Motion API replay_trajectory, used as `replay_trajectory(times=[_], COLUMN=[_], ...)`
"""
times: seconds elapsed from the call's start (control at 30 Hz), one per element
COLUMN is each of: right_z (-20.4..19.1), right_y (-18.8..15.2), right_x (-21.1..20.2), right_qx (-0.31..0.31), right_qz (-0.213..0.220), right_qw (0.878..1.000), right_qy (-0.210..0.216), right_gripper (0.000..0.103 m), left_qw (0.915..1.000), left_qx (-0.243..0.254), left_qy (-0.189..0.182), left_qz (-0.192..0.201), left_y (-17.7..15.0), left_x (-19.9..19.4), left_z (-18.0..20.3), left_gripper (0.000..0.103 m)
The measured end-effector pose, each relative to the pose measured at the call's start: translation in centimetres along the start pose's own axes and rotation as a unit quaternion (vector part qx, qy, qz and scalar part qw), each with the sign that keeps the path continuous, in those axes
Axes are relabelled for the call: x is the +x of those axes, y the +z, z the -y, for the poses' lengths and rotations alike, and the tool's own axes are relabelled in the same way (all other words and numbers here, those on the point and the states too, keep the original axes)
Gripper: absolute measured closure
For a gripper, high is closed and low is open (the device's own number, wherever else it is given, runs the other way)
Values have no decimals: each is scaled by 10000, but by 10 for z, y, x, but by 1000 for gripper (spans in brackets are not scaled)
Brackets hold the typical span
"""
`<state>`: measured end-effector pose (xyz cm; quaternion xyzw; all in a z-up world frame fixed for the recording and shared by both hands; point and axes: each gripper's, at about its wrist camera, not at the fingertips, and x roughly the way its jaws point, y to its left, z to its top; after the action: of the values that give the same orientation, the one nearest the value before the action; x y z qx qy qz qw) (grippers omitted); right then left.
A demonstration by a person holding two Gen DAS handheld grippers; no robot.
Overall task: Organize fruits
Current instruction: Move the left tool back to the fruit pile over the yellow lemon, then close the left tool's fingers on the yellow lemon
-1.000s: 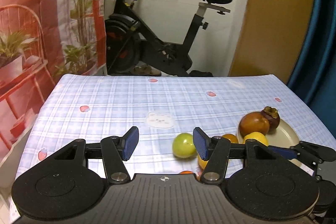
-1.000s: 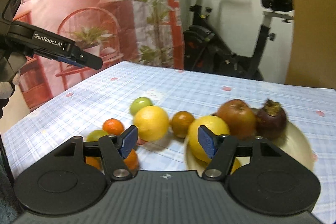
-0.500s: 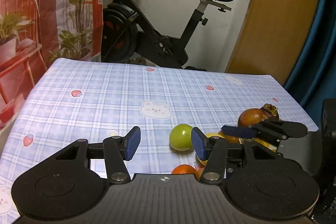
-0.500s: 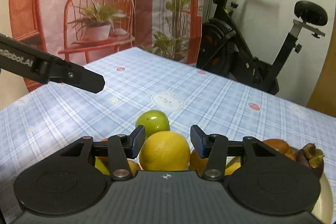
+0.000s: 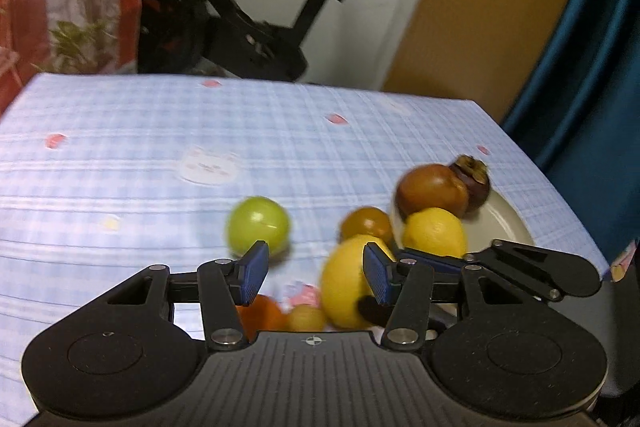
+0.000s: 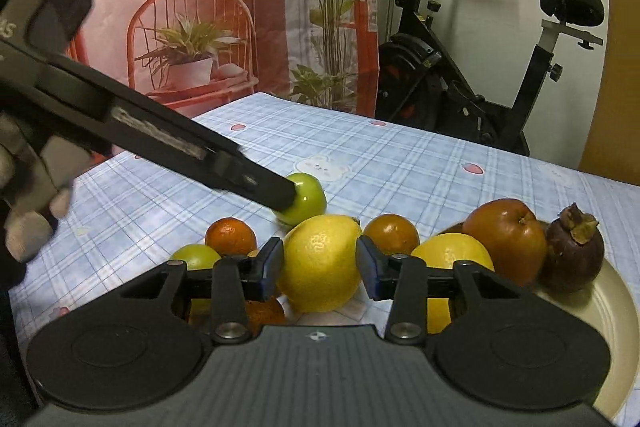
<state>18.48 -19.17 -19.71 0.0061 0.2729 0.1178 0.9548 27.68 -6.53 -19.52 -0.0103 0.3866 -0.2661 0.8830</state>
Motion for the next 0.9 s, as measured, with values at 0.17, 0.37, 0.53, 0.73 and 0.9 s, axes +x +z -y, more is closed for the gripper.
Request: replay_trajectory(times=[0.17, 0.37, 0.53, 0.73, 0.9], right_z=[-1, -1, 1, 2, 8], right_y=[-2, -4, -5, -7, -9], right_x=[-2, -3, -2, 3, 9], right_qx=[-37, -29, 52, 207, 458], right_qz=[35, 94, 72, -33, -107], right_qw=[10000, 9999, 10000, 9997, 9986], right_qy=[33, 54, 33, 111, 247], right_gripper=[60, 61, 55, 49, 46], left_qw=[9994, 9985, 9982, 9980, 9977], left_qx=[-143, -228, -219, -263, -344], left_qy=[-246, -430, -500, -548, -568], left_qz=[-192, -257, -247, -193, -128], left_y=[1, -2, -2, -5, -8], left_x=[14, 19, 18, 14, 10], left_z=[0, -2, -5, -11, -17], left_gripper=[48, 49, 49, 48, 48])
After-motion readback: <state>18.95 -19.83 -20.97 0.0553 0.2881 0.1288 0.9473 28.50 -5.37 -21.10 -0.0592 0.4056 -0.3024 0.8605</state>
